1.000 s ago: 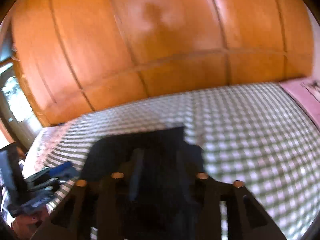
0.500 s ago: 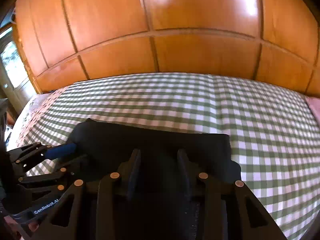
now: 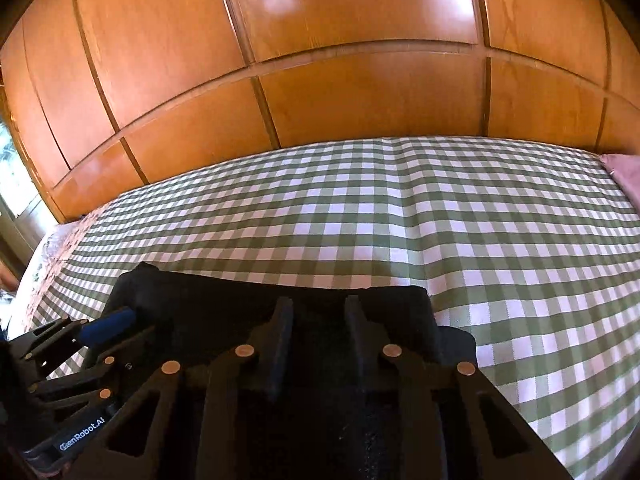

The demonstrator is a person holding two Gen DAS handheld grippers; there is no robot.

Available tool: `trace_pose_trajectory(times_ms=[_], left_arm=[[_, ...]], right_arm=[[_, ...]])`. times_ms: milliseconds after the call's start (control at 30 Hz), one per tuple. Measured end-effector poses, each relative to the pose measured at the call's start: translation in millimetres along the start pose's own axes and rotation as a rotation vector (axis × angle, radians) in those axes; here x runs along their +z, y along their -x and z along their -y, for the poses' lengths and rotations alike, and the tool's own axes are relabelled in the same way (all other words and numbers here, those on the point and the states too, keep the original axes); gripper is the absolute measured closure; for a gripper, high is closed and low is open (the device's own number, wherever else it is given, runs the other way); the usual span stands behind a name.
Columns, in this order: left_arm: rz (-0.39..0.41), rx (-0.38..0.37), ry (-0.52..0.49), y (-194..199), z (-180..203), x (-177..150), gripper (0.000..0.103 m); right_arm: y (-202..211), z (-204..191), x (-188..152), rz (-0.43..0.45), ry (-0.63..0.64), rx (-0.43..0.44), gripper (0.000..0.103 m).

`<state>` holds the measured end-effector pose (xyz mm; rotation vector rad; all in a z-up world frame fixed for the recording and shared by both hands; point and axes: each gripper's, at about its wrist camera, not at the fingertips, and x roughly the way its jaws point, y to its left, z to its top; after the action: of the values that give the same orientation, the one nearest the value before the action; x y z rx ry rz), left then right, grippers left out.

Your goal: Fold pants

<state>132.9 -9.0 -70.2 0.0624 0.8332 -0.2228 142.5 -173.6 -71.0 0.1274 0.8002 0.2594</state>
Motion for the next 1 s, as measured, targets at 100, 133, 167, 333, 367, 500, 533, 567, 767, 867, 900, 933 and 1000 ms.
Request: trace_pose_trajectory(times_ms=[100, 133, 167, 333, 367, 500, 533, 567, 767, 867, 900, 933, 1000], left_arm=[[0.008, -0.003, 0.007, 6.0, -1.4, -1.8, 0.062], [0.010, 0.000, 0.006, 9.1, -1.6, -2.7, 0.062], [0.011, 0.005, 0.000, 12.6, -1.2, -3.7, 0.062], [0.009, 0.021, 0.002, 29.2, -1.9, -9.0, 0.062], [0.010, 0.020, 0.007, 32.6, -2.4, -10.4, 0.062], [0.024, 0.016, 0.015, 52.3, -3.8, -22.1, 0.062], [0.032, 0.016, 0.015, 56.6, -3.5, -25.6, 0.062], [0.044, 0.018, 0.018, 62.8, -4.7, -30.2, 0.062], [0.061, 0.005, 0.100, 79.1, -31.2, -61.7, 0.046], [0.051, -0.070, 0.193, 81.7, -49.6, -71.8, 0.039], [0.043, -0.100, 0.227, 82.1, -55.9, -74.8, 0.037], [0.035, -0.122, 0.249, 81.6, -58.7, -76.7, 0.036], [0.011, -0.187, 0.287, 78.4, -66.2, -80.3, 0.036]], right_arm=[[5.6, -3.7, -2.7, 0.012, -0.003, 0.007, 0.077], [9.6, -5.1, -2.6, 0.013, -0.001, 0.005, 0.077], [15.1, -6.0, -4.3, 0.014, 0.004, 0.001, 0.077], [52.1, -17.9, -12.4, 0.036, 0.052, -0.017, 0.071], [59.0, -18.4, -16.1, 0.038, 0.049, -0.017, 0.071], [75.5, -16.1, -31.4, 0.034, 0.034, -0.034, 0.071], [77.0, -16.0, -34.3, 0.034, 0.037, -0.045, 0.071], [81.8, -13.8, -39.7, 0.030, 0.041, -0.065, 0.067], [92.7, 6.5, -58.8, -0.015, 0.024, -0.107, 0.051], [96.5, 20.2, -66.5, -0.024, -0.004, -0.095, 0.035], [97.6, 26.0, -68.8, -0.034, -0.022, -0.081, 0.034], [98.6, 31.3, -70.6, -0.041, -0.046, -0.060, 0.032], [100.0, 42.5, -74.7, -0.055, -0.100, -0.018, 0.030]])
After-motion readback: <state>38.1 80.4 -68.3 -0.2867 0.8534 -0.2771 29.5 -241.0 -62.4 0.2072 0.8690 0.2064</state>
